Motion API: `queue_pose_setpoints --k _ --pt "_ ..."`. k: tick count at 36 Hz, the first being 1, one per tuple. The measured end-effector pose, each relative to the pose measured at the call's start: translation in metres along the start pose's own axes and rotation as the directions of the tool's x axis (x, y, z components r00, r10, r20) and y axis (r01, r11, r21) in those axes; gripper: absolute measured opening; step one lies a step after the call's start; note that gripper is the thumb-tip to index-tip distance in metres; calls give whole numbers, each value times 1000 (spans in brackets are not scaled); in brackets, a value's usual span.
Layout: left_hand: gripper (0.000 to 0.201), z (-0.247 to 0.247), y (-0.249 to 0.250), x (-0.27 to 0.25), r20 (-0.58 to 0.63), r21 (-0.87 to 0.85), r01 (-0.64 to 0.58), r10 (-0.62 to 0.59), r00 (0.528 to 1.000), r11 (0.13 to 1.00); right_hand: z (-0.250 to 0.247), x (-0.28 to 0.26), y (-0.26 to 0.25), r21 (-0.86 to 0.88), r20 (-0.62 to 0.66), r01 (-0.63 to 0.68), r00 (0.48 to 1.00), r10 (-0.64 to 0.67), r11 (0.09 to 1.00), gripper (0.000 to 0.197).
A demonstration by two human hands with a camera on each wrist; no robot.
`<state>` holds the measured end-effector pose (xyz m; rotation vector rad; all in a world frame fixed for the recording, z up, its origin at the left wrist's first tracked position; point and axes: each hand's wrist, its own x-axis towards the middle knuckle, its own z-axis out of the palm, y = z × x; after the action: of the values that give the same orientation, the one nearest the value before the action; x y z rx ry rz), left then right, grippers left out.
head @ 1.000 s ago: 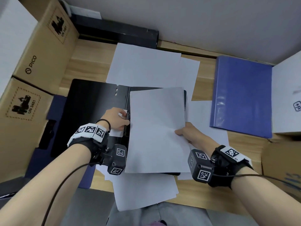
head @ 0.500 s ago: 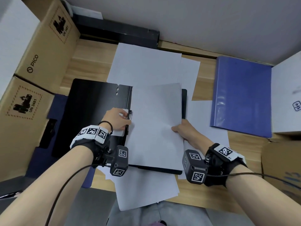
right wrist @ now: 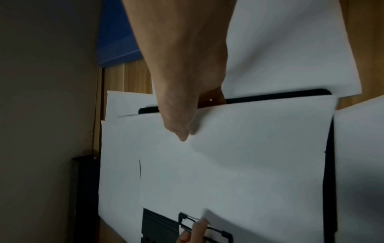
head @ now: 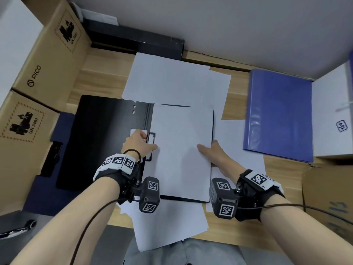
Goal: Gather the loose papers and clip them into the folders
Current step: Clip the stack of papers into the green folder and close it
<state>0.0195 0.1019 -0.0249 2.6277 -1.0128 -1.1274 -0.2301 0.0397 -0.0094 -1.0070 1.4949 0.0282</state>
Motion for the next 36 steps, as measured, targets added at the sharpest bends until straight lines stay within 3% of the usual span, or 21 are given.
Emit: queue_pose_setpoints --k 3,6,8,10,17,22,28,33,36 --pt "44 1 0 0 7 -35 10 -9 1000 999 -16 -2 7 15 -54 -28 998 28 1000 11" --pt "45 2 0 -2 7 -91 10 -9 1000 996 -31 -6 13 1 -65 -39 997 39 999 25" --pt "45 3 0 -5 4 -137 1 -1 1000 991 -36 -14 12 -3 -75 -24 997 23 1000 13" --pt "42 3 -2 -7 9 -201 -3 5 1000 980 -37 -19 12 29 -66 2 998 0 1000 12" --pt "27 -6 -22 -19 -8 -437 -55 57 998 898 -6 -32 -6 38 162 63 984 -69 997 20" --pt "27 -20 -53 -21 -116 -419 -103 59 991 902 30 -40 -17 -12 283 89 956 -82 996 24" --pt "32 -51 -108 -20 -185 -401 -24 -55 981 916 76 -42 -29 -60 328 98 942 -73 993 24" --pt "35 -74 -153 -22 -256 -284 123 -199 946 951 110 -42 -32 -59 277 103 957 -83 993 32" --pt "31 -81 -175 -21 -242 -323 159 -244 939 933 125 -45 -31 -38 263 101 961 -88 994 32"
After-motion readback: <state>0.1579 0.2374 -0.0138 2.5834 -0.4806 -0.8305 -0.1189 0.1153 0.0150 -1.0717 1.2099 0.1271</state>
